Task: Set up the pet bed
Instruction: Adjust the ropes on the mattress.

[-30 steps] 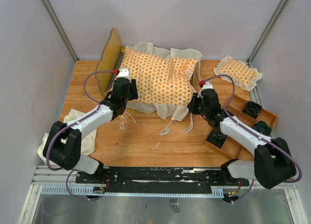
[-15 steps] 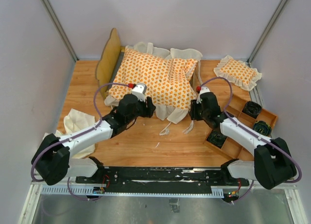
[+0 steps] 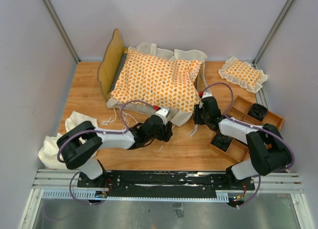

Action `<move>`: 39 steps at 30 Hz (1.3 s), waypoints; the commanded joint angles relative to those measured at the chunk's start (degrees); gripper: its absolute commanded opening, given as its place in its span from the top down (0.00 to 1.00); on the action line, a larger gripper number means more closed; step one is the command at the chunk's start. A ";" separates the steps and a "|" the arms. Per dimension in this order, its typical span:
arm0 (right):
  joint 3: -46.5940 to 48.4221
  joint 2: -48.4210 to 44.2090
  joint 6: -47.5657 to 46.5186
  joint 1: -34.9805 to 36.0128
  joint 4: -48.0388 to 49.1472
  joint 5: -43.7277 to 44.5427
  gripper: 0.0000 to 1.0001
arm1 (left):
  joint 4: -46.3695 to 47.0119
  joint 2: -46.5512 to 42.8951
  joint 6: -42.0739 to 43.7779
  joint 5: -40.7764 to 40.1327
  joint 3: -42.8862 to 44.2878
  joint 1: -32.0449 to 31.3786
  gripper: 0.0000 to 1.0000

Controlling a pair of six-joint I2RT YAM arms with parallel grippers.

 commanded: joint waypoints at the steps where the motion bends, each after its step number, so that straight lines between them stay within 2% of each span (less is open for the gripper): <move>1: -0.41 2.75 0.43 -0.67 3.62 2.25 0.61 | 3.92 5.19 -0.27 -3.65 2.15 -1.26 0.41; 7: -0.02 5.48 1.03 -0.81 4.35 4.33 0.69 | 4.09 8.78 -0.33 -6.86 1.99 -1.64 0.42; 9: 0.33 6.04 1.30 -0.89 4.57 4.50 0.76 | 4.00 9.05 -0.24 -7.85 1.29 -1.73 0.47; 10: 0.57 6.20 1.51 -0.94 4.58 4.73 0.83 | 4.00 8.84 -0.16 -8.19 0.82 -1.73 0.53; 12: 0.81 6.11 1.84 -0.94 4.46 5.60 0.98 | 3.96 8.09 -0.15 -9.42 -0.74 -1.73 0.76; 14: 0.90 5.54 1.97 -1.01 4.49 6.54 1.00 | 3.92 6.39 -0.39 -10.90 -2.79 -1.73 0.95; 15: 0.97 5.07 1.91 -1.05 4.53 7.14 1.00 | 3.85 5.39 -0.56 -11.90 -3.96 -1.73 0.99; 21: 1.71 3.63 2.03 -3.94 5.87 7.27 1.00 | 1.57 -0.87 -2.71 -16.42 -8.72 -1.73 1.00; 29: 2.36 -0.65 -0.46 -6.56 8.20 2.98 1.00 | -1.75 -3.13 -2.74 -20.73 -7.82 -1.62 1.00; 33: 2.14 -2.84 -0.64 -6.97 9.63 4.23 1.00 | -4.51 -2.09 -2.63 -22.69 -5.90 -1.44 1.00; 39: 3.05 -2.70 -0.57 -9.93 10.17 4.33 1.00 | -5.15 -2.74 -4.90 -20.62 -7.48 1.24 1.00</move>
